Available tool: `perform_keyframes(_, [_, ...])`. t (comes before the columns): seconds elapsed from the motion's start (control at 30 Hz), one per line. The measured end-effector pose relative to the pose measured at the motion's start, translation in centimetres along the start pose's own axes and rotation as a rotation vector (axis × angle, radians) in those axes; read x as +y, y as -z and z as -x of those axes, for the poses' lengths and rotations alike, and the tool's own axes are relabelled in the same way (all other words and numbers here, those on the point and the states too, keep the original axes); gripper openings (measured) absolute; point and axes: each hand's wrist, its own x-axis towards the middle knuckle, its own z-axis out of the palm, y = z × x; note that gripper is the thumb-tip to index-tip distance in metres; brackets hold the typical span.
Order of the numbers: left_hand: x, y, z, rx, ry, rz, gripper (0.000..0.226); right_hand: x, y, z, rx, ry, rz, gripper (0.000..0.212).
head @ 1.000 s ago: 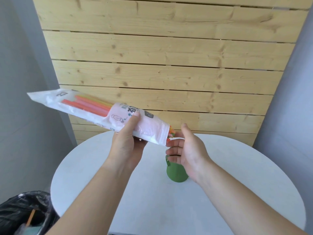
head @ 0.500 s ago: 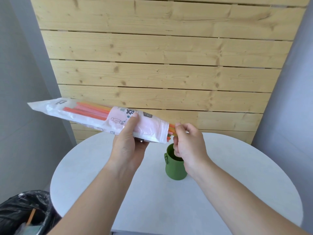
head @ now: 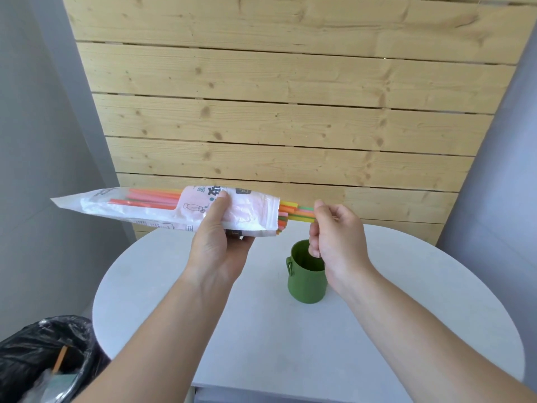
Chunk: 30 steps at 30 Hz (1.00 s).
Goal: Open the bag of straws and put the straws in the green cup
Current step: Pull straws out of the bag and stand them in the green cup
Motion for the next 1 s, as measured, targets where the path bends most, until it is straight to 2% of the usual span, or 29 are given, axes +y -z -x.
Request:
perform_keyframes(0.13, [0.4,0.1,-0.2,0.008,-0.01,0.02,0.023,0.0,0.5,-0.3,0.008,-0.03,0.042,0.031])
perform_keyframes(0.2, [0.1,0.2,-0.1,-0.003,0.0,0.02,0.018,0.1,0.4,-0.3,-0.018,-0.036,0.076,0.035])
perform_keyframes(0.37, [-0.2,0.5,-0.2,-0.001,0.02,0.016,0.013,0.2,0.3,-0.3,-0.015,0.045,0.055,0.024])
perform_keyframes(0.6, [0.4,1.1,-0.7,0.038,0.037,0.064,0.018,-0.2,1.8,-1.2,0.035,0.024,-0.009,0.031])
perform_keyframes(0.8, [0.1,1.4,-0.9,0.052,0.053,0.072,0.019,0.0,1.6,-1.3,0.014,0.0,-0.101,0.029])
perform_keyframes(1.0, [0.8,2.4,-1.2,0.057,0.036,0.095,0.011,-1.8,3.5,-2.6,-0.043,0.031,-0.177,0.028])
